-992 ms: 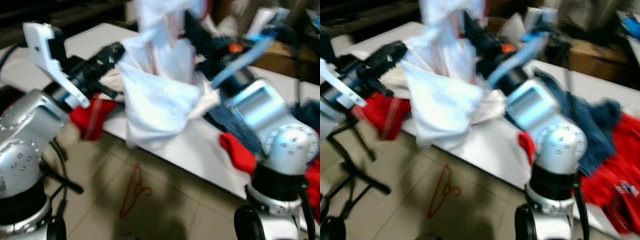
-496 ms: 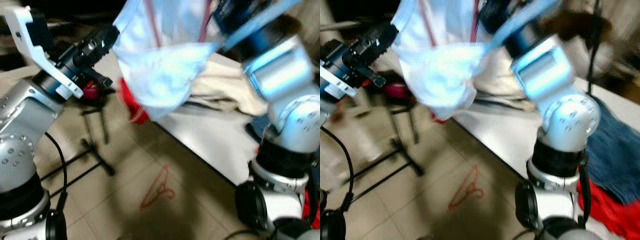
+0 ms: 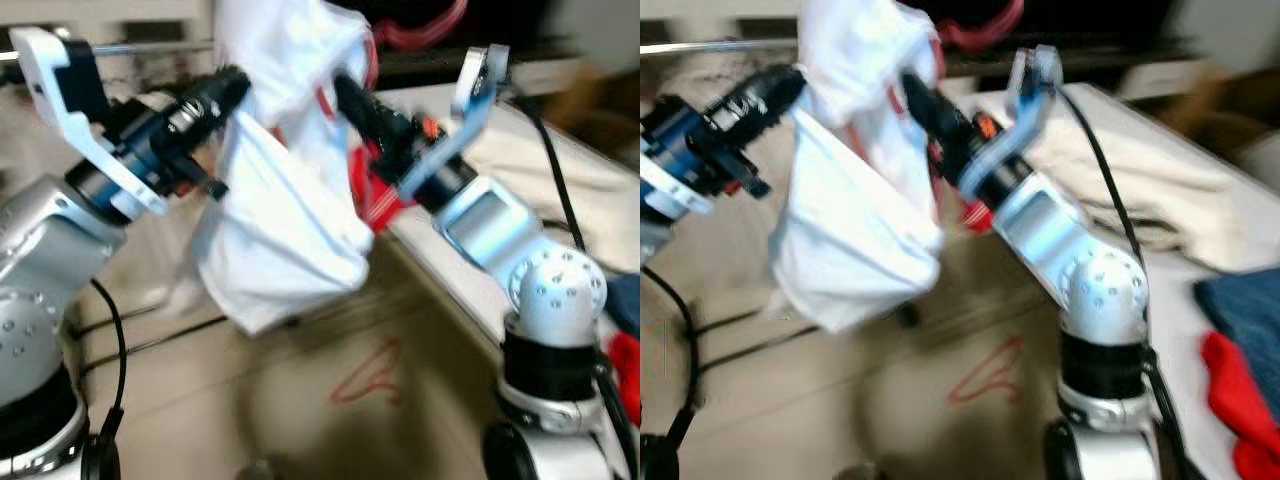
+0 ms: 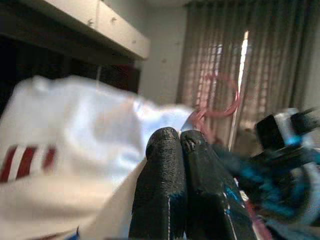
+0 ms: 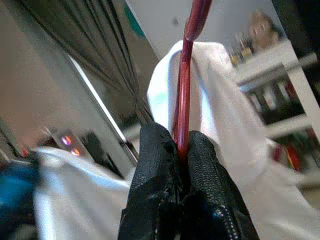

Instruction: Hang hanger

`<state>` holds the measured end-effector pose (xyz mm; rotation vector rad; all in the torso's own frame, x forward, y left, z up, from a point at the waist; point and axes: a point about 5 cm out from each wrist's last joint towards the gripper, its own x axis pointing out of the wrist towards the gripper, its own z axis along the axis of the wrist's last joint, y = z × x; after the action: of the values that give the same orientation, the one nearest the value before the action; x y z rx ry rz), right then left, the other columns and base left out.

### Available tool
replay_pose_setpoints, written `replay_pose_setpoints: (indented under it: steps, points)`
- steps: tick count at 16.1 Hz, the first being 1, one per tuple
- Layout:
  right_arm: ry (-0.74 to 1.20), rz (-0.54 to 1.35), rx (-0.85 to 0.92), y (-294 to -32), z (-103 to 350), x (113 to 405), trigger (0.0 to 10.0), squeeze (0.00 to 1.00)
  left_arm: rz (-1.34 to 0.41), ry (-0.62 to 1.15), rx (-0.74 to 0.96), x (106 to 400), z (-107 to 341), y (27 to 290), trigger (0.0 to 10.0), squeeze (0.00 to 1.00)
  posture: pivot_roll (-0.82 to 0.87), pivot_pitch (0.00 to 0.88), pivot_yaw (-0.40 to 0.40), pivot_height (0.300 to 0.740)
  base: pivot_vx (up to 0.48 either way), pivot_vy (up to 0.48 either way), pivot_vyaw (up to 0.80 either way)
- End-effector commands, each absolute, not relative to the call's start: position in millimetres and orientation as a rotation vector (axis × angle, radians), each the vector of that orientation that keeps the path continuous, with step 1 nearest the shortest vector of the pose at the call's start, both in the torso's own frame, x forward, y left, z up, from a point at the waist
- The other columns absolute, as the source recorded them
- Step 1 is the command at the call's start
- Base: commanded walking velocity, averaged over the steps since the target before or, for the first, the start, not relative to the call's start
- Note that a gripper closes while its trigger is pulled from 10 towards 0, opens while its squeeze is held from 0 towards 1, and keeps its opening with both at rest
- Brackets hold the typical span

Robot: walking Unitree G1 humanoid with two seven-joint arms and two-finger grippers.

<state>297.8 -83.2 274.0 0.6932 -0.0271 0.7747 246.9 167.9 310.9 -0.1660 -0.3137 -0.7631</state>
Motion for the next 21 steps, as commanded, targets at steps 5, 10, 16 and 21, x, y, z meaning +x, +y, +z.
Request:
replay_pose_setpoints:
  steps: [5, 10, 16, 21]
  points:
    - [0.183, 0.453, 0.314, -104.6, 200.2, 319.9, 10.0, 0.00, -0.662, -0.028, -0.065, 255.1, 267.3, 170.7, 0.0, 0.00, 0.00, 0.000, -0.077, 0.740, 0.000, 0.000, 0.80]
    - [0.242, 0.415, 0.265, -100.5, 164.0, 329.8, 10.0, 0.00, -0.616, 0.070, -0.058, 263.8, 233.7, 150.9, 0.0, 0.00, 0.00, 0.000, -0.099, 0.740, 0.000, 0.000, 0.80]
    - [0.196, 0.462, 0.302, -94.1, 161.4, 329.3, 10.0, 0.00, -0.645, 0.075, -0.096, 267.7, 223.5, 137.9, 10.0, 1.00, -0.02, 0.000, -0.081, 0.740, 0.000, 0.000, 0.80]
    - [0.174, 0.490, 0.282, -96.5, 158.4, 327.9, 10.0, 0.00, -0.725, 0.092, -0.018, 260.8, 226.5, 144.4, 10.0, 1.00, -0.02, 0.000, -0.075, 0.740, 0.000, 0.000, 0.80]
